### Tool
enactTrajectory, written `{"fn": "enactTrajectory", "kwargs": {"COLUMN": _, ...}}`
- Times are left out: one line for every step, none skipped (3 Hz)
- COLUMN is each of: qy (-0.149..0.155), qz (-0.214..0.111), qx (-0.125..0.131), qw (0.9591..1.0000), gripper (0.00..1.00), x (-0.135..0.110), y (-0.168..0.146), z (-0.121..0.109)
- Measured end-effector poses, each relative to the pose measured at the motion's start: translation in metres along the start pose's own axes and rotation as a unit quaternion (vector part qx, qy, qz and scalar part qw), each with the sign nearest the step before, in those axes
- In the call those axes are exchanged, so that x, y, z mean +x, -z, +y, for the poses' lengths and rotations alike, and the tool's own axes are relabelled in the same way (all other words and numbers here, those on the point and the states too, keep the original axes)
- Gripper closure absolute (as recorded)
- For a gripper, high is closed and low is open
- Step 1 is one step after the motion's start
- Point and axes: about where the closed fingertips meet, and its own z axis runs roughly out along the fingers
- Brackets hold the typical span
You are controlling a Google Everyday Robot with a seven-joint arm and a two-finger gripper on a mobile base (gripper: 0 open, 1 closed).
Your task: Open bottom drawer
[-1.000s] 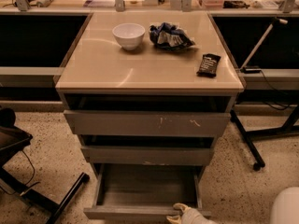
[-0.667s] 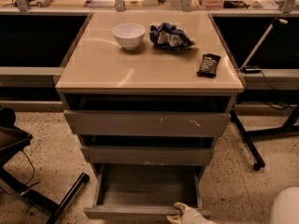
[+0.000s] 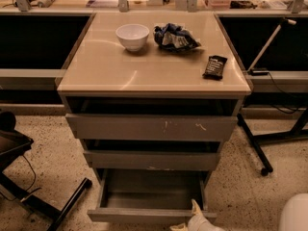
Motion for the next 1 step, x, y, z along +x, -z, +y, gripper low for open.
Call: {"fn": "enactTrajectory", "kwargs": {"qy": 0.0, "qz": 0.0, "qx": 0.0, "qw": 1.0, "gripper": 0.0, "x": 0.0, "y": 0.0, "z": 0.0}}
